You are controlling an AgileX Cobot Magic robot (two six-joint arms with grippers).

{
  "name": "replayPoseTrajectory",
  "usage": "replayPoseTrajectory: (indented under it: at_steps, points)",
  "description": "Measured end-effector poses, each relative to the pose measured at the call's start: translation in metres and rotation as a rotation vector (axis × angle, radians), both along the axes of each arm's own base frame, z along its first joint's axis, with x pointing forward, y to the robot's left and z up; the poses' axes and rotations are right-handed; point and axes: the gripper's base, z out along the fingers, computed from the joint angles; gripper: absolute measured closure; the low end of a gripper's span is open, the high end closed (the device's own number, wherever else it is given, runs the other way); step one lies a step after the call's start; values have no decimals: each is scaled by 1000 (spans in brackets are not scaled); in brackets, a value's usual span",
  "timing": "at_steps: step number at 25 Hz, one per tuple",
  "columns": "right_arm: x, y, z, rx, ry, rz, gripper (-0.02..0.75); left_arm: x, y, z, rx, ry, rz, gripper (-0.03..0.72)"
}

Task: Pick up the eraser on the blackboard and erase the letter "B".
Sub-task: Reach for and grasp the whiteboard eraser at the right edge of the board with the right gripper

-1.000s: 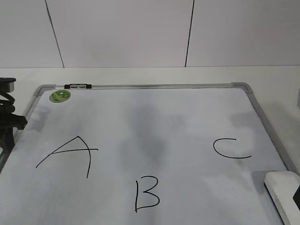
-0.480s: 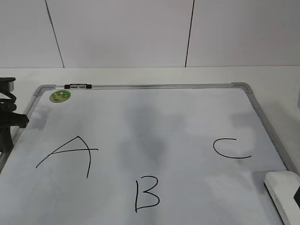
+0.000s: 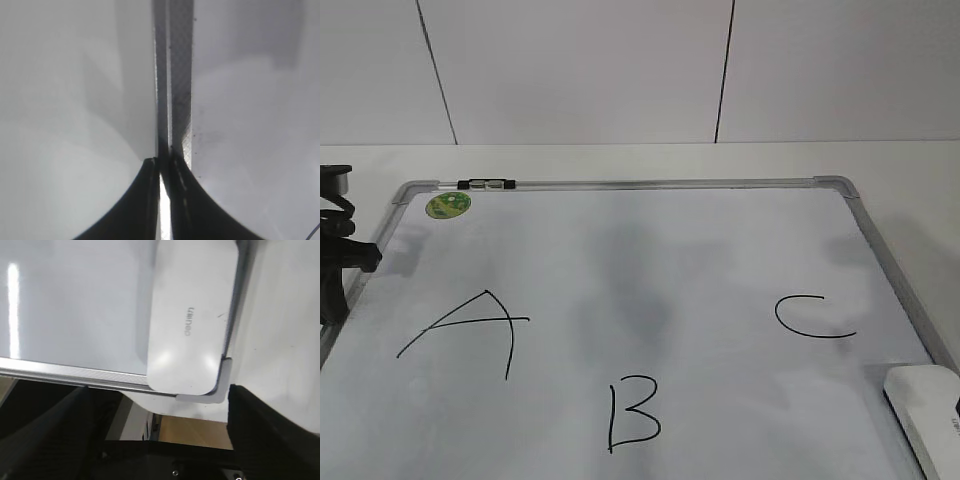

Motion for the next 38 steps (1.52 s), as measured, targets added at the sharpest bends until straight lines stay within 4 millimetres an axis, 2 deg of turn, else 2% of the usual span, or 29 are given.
replayPoseTrajectory:
  at_steps: [7, 16, 21, 27, 31, 34, 38]
  points:
    - [12, -3, -11, -68, 31, -197, 70, 0, 0, 0, -1, 0, 1, 664]
    - [32, -1, -38, -183, 124, -182, 150, 0, 0, 0, -3, 0, 2, 665]
    - [38, -1, -42, -207, 100, -166, 197, 0, 0, 0, -3, 0, 2, 666]
    - [38, 6, -43, -130, 108, -86, 224, 0, 0, 0, -3, 0, 2, 666]
    - [38, 11, -43, -51, 124, -67, 268, 0, 0, 0, -3, 0, 2, 666]
    - [38, 8, -43, -10, 150, -75, 318, 0, -1, 0, -6, 0, 5, 666]
    - [39, -9, -41, 1, 172, -97, 365, 0, 0, 0, -19, 3, 19, 665]
